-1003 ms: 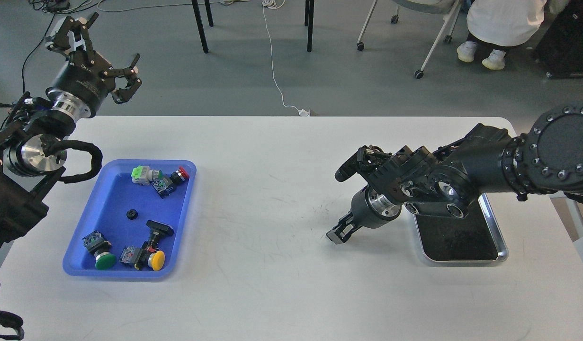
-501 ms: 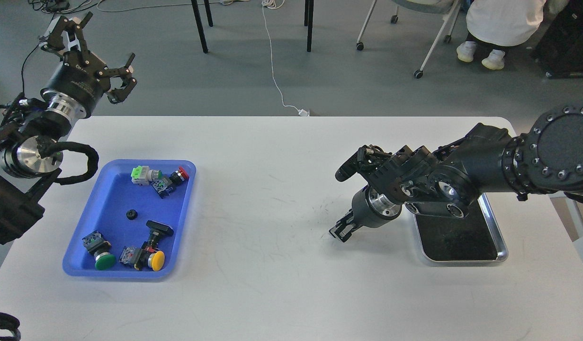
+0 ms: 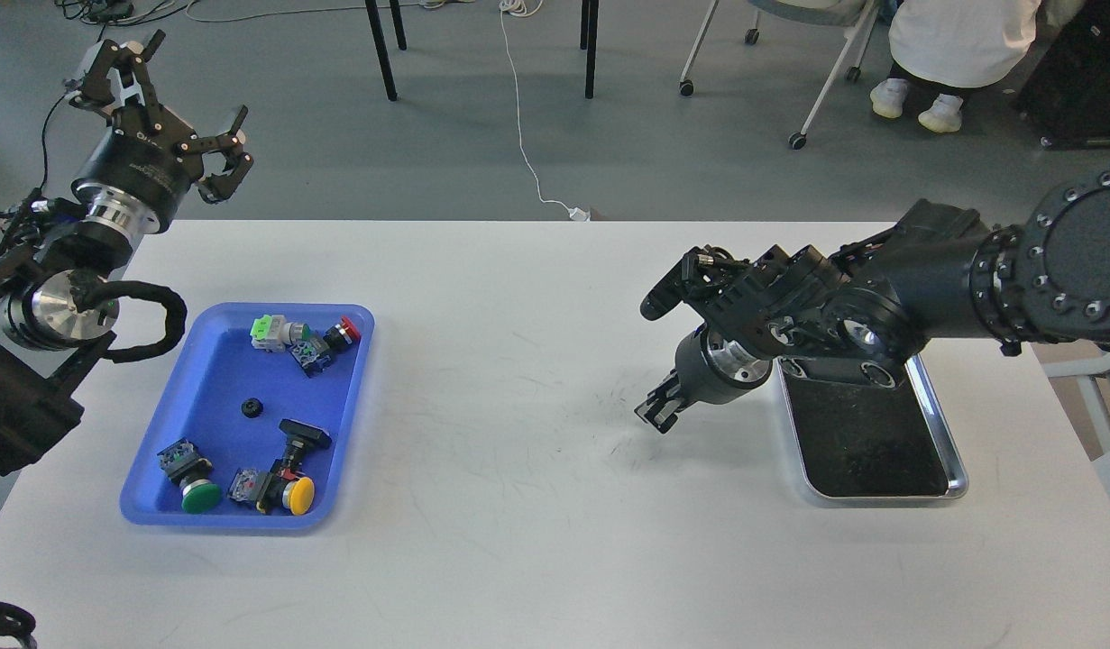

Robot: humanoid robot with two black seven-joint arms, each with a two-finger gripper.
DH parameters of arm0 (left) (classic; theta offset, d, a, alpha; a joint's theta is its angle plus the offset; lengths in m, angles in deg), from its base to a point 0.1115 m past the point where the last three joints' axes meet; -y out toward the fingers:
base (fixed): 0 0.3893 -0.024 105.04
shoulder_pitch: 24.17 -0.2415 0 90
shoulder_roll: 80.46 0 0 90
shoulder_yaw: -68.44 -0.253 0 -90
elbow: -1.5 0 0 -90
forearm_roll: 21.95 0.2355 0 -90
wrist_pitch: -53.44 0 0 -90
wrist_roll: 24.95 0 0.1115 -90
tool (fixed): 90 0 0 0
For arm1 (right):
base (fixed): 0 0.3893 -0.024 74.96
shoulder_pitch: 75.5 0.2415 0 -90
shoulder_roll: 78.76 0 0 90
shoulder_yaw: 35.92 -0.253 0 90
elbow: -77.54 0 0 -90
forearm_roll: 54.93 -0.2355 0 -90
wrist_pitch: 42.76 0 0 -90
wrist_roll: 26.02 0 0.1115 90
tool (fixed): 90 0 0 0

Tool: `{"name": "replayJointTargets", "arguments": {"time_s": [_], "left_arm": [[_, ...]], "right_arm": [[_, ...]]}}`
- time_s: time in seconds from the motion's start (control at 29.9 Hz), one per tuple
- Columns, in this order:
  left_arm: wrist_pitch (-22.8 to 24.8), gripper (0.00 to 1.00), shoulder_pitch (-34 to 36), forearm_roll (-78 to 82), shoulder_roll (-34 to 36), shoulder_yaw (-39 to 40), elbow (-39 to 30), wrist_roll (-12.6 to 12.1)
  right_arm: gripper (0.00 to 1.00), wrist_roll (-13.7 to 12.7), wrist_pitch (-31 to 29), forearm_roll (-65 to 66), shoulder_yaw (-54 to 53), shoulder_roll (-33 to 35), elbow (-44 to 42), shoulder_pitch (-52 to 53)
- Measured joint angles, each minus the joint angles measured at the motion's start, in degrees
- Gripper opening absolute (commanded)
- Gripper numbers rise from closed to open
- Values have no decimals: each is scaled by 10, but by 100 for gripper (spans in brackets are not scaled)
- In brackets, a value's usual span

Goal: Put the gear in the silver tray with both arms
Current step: 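Carry the gear into the silver tray and open the right gripper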

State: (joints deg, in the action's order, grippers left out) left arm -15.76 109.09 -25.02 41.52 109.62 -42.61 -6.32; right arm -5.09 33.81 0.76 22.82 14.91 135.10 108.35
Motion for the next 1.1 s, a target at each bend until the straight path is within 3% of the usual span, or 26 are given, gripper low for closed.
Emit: {"name": "replayJointTargets", "arguments": {"time_s": [0.5, 0.8, 1.1], "left_arm": [[1, 98, -1, 1, 6, -1, 0, 0], [-2, 98, -1, 2, 3, -5, -6, -2], [-6, 98, 0, 2, -7, -7, -6, -1]], "right_arm": [[19, -2, 31, 149, 42, 224, 78, 14], [20, -5, 44, 171, 47, 295, 98, -38], [25, -5, 59, 178, 37, 299, 96, -57]]}}
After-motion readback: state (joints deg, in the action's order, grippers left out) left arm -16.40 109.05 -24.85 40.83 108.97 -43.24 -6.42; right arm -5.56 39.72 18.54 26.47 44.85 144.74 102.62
